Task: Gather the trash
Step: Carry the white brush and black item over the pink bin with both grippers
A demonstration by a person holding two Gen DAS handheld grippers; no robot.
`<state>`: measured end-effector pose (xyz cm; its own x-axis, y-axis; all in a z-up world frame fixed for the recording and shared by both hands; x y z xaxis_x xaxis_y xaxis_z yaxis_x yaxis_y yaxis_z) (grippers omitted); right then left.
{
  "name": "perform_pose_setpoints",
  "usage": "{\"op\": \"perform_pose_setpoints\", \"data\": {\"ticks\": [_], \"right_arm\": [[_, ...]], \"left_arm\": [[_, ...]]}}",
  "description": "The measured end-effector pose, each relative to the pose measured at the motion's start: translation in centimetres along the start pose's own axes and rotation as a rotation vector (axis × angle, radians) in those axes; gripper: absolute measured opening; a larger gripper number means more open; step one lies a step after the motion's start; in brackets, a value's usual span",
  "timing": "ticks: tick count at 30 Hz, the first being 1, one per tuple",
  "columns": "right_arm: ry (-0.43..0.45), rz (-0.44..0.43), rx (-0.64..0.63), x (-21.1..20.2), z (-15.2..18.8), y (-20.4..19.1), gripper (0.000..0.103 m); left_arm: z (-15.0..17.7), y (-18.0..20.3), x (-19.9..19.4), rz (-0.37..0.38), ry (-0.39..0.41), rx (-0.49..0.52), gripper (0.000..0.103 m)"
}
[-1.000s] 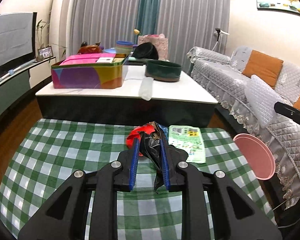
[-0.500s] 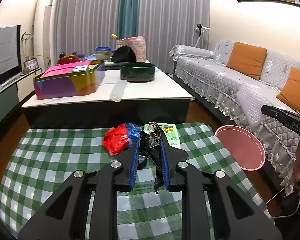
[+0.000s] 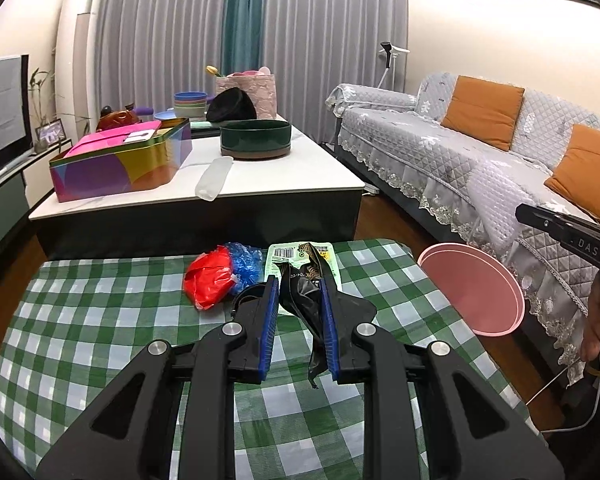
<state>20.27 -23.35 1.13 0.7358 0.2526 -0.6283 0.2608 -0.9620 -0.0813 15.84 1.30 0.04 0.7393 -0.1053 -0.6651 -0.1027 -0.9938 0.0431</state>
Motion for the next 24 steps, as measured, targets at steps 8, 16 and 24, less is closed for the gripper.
{"op": "perform_pose_setpoints", "data": {"ticks": [8,16,24], "right_arm": [[0.001,0.003,0.003,-0.1,-0.1,0.0,0.010],[0.007,0.014,0.007,-0.2,-0.2,0.4,0.010],[0.020,0.025,0.029,-0.6,-0.6,1.3,0.010]], "left_arm": [[0.0,0.1,0.0,-0.001,0.001,0.000,0.021],[-0.2,0.0,-0.1,-0.002,0.003,-0.003,0.021],[-0.5,0.1,0.0,0.000,0.001,-0.001,0.021]]}}
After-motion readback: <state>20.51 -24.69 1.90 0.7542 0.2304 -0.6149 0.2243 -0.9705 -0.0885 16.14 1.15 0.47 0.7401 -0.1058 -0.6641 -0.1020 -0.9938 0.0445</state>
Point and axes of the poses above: each gripper's, at about its wrist camera, not at the fingertips, and x roughly the way its jaws point, y to its right, z to its underside, the point moved 5 cm from there along x, roughly the way its jaws point, and after that the axes turned 11 degrees about -y, right-handed, at the moved point
